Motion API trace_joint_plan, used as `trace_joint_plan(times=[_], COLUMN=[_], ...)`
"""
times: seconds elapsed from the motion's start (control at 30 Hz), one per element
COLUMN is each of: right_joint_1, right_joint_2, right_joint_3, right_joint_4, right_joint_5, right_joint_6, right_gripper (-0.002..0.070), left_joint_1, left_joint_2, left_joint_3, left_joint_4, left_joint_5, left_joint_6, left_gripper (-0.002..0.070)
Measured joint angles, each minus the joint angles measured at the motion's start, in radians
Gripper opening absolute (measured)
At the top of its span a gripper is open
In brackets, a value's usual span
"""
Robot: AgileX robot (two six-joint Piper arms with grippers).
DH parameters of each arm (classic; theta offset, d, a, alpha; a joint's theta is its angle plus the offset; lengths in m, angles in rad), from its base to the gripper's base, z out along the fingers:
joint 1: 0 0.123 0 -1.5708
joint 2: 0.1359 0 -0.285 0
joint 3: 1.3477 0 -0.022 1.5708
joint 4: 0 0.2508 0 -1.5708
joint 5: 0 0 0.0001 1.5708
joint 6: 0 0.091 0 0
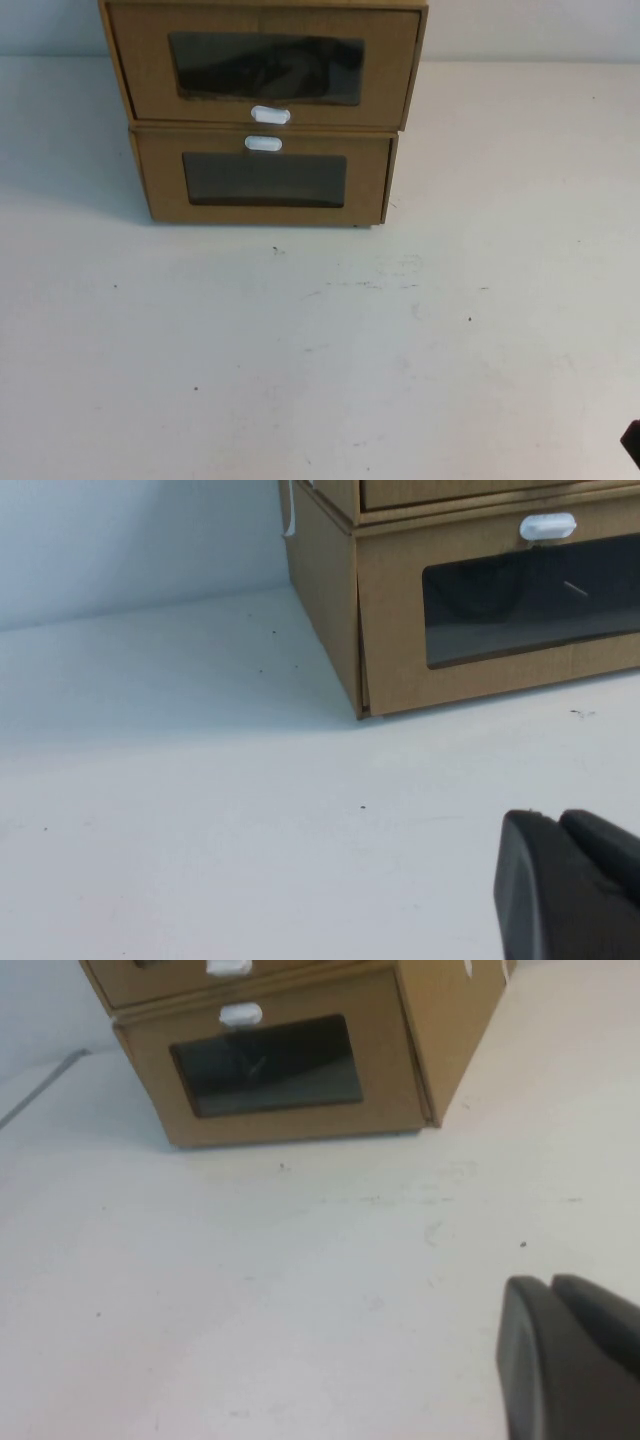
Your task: Close the shoe box
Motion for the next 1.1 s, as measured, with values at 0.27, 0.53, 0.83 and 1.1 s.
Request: trace_joint_plan(times=[0.27, 0.53, 0.83, 1.1], right_joint_1=[0.000, 0.000, -0.190, -0.444], right_joint_2=[0.000, 0.000, -0.035, -0.170], right_joint_3=[0.011, 0.011, 0.011, 0.011], right_joint_4=[0.002, -0.004, -0.157, -0.168], right_joint_5=[0.102, 0.167, 0.117, 0.162], right_joint_6=[0.001, 0.001, 0.001, 0.001], right_gripper=[-0.0013, -0.0013, -0.0013, -0.0013], left_joint_1=[0.000, 0.000, 0.000, 0.000], left_joint_2=[0.000, 0.000, 0.000, 0.000], left_joint_3=[0.000, 0.000, 0.000, 0.000], left_joint_4=[0.000, 0.000, 0.000, 0.000], left_joint_5=[0.003, 0.003, 0.006, 0.007], left_joint_6=[0.000, 0.000, 0.000, 0.000], left_gripper=[-0.0002, -0.0002, -0.0002, -0.0002])
